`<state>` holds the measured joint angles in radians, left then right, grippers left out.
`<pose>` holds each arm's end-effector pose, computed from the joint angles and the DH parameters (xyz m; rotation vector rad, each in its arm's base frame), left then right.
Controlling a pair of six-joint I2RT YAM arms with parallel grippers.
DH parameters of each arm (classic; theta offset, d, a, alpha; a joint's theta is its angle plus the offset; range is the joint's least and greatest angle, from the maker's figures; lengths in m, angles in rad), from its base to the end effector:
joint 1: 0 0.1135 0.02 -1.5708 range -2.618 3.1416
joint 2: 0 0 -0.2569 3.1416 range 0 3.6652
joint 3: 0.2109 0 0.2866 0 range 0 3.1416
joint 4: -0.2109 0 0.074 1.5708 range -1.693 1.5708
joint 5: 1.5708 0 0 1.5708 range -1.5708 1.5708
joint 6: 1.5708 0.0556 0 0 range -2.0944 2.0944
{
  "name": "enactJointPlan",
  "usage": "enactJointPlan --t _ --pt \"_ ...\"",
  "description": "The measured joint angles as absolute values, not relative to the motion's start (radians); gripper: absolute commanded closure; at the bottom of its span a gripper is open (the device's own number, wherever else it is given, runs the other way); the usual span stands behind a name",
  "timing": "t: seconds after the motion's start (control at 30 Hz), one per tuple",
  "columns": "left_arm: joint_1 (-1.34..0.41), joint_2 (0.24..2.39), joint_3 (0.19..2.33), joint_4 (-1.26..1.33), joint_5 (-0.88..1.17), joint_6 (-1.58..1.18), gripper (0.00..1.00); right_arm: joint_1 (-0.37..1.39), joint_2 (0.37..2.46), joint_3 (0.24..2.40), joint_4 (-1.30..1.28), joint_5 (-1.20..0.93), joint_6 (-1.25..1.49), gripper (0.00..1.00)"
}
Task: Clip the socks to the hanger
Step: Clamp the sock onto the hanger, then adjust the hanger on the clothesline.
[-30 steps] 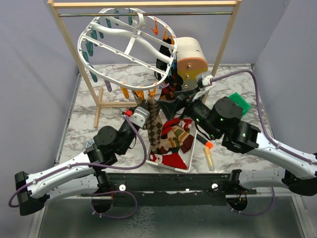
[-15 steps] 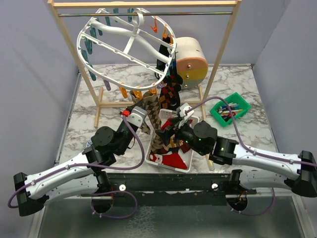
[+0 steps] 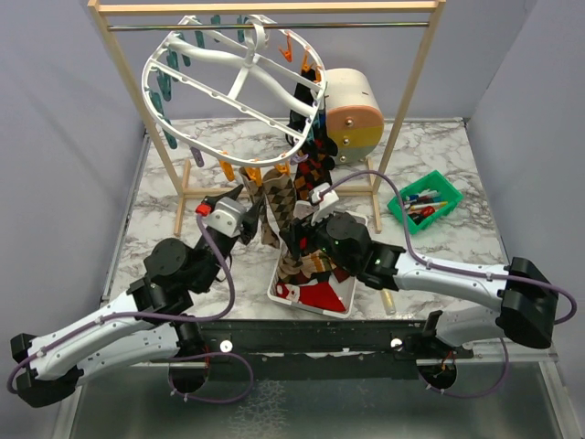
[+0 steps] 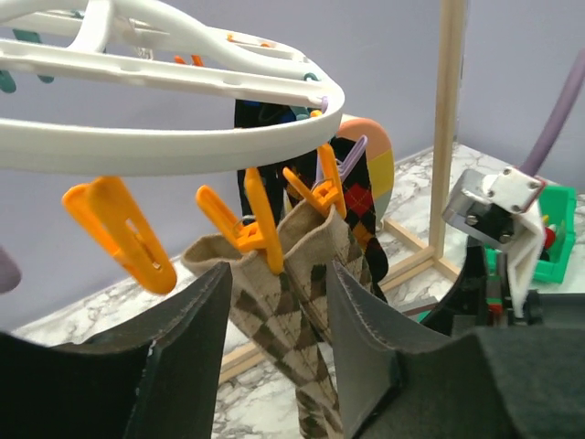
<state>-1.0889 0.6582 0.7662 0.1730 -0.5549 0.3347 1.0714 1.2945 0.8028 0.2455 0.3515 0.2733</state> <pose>0.1212 -0.1685 0.3941 0.4587 1.2571 -0.2813 0.1833 0.2961 0.2505 -0.4776 1.7851 0.6347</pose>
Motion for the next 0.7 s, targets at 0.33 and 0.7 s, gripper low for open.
enactJointPlan --t 0.33,0.7 --pt "-1.089 0.471 0.737 0.016 -0.577 0.192 0.5 1.068 1.43 0.933 0.269 0.315 0.287 0.66" --pt "-1.089 0.438 0.733 -0.087 -0.599 0.154 0.45 1.052 1.503 1.045 0.379 0.316 0.269 0.74"
